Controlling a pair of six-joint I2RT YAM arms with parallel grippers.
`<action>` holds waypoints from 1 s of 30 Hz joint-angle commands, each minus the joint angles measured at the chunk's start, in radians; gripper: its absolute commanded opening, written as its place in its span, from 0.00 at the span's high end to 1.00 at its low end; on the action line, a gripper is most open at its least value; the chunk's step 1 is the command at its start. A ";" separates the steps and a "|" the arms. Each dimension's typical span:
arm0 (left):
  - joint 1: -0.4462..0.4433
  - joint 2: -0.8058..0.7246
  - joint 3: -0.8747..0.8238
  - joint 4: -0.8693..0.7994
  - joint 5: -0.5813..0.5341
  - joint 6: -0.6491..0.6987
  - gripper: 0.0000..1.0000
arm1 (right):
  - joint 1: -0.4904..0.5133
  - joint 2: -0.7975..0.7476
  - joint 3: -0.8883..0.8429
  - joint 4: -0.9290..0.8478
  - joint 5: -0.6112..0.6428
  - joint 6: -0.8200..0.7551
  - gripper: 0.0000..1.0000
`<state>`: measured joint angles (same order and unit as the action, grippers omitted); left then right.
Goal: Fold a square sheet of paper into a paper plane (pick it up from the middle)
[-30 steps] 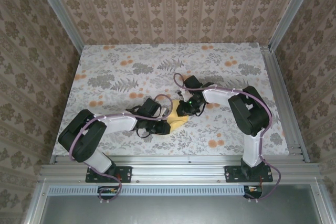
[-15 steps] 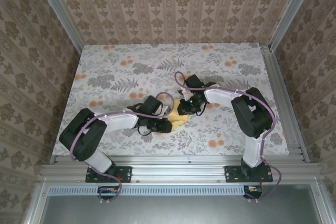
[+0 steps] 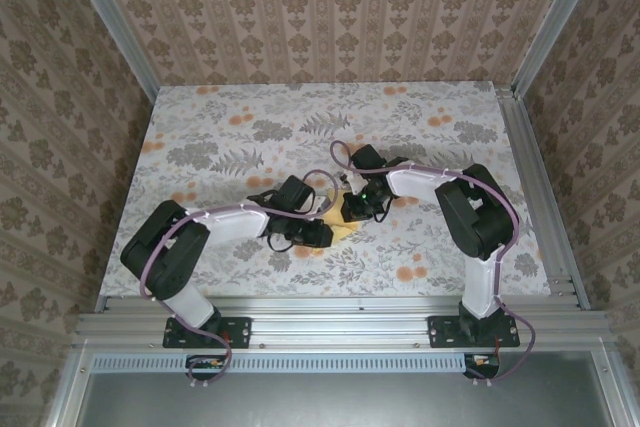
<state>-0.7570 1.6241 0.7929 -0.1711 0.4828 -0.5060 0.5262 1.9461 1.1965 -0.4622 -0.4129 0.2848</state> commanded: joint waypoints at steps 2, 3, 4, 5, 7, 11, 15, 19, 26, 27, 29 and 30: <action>0.015 0.014 0.029 -0.031 0.032 0.035 0.74 | 0.005 0.041 -0.002 -0.061 0.083 -0.035 0.89; 0.018 0.013 0.030 -0.033 0.035 0.036 0.75 | 0.005 0.041 -0.001 -0.063 0.086 -0.039 0.90; 0.021 0.013 0.032 -0.037 0.036 0.040 0.76 | 0.005 0.041 -0.001 -0.064 0.085 -0.041 0.90; 0.022 0.012 0.034 -0.041 0.035 0.043 0.76 | 0.005 0.042 0.000 -0.064 0.086 -0.042 0.90; 0.028 0.010 0.038 -0.049 0.042 0.049 0.77 | 0.006 0.042 0.002 -0.066 0.090 -0.047 0.90; 0.036 0.016 0.048 -0.062 0.054 0.065 0.81 | 0.006 0.040 0.003 -0.070 0.100 -0.058 0.91; 0.044 0.030 0.056 -0.071 0.068 0.077 0.84 | 0.006 0.041 0.005 -0.070 0.100 -0.065 0.92; 0.052 0.049 0.067 -0.078 0.086 0.090 0.86 | 0.008 0.038 0.009 -0.070 0.100 -0.075 0.93; 0.063 0.083 0.090 -0.089 0.100 0.110 0.86 | 0.008 0.034 0.011 -0.070 0.101 -0.085 0.94; 0.067 0.087 0.094 -0.092 0.101 0.114 0.86 | 0.008 0.033 0.011 -0.069 0.099 -0.085 0.94; 0.069 0.093 0.101 -0.097 0.105 0.121 0.86 | 0.011 0.033 0.011 -0.070 0.098 -0.091 0.95; 0.072 0.097 0.103 -0.099 0.108 0.124 0.86 | 0.011 0.034 0.012 -0.070 0.097 -0.093 0.95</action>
<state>-0.6960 1.7077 0.8658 -0.2447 0.5644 -0.4202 0.5323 1.9461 1.2095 -0.4797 -0.3874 0.2188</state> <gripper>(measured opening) 0.141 0.068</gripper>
